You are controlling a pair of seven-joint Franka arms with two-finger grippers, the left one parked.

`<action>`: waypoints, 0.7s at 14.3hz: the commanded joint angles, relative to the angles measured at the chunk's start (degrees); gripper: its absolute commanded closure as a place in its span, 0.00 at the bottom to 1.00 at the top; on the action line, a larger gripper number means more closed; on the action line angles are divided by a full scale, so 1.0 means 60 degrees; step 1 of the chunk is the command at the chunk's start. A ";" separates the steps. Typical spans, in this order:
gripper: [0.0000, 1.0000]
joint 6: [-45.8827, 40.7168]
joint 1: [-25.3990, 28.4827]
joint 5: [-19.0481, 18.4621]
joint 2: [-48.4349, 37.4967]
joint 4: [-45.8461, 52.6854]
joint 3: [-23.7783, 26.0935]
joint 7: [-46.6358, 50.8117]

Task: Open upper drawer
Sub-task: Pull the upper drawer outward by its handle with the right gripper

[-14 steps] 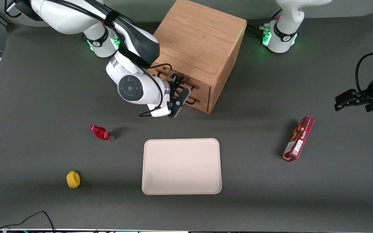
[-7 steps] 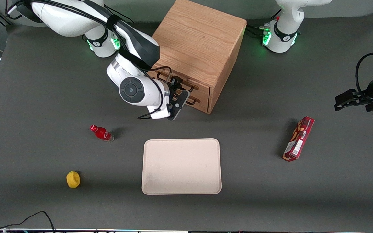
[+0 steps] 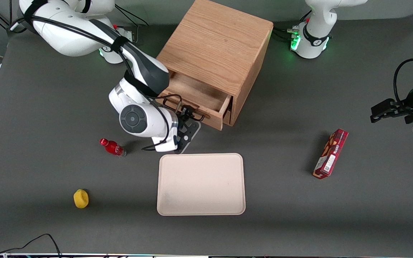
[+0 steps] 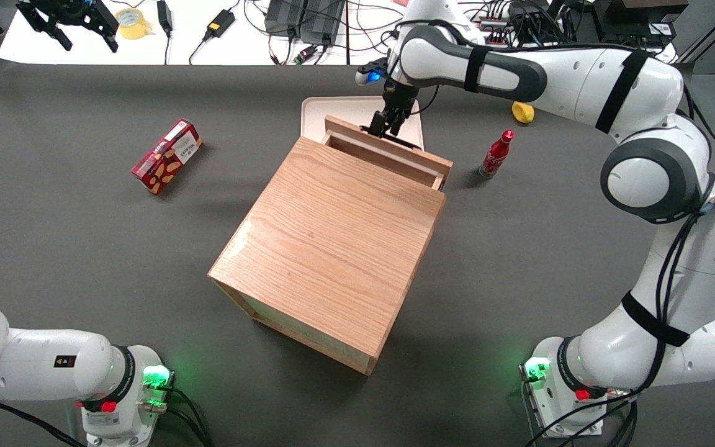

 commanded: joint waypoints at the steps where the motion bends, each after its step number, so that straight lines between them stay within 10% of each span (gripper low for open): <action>1: 0.00 -0.0312 0.0093 -0.0240 0.0409 0.0740 -0.0134 -0.0126; 10: 0.00 -0.1223 0.0107 -0.0255 0.0527 0.1605 -0.0999 -0.1517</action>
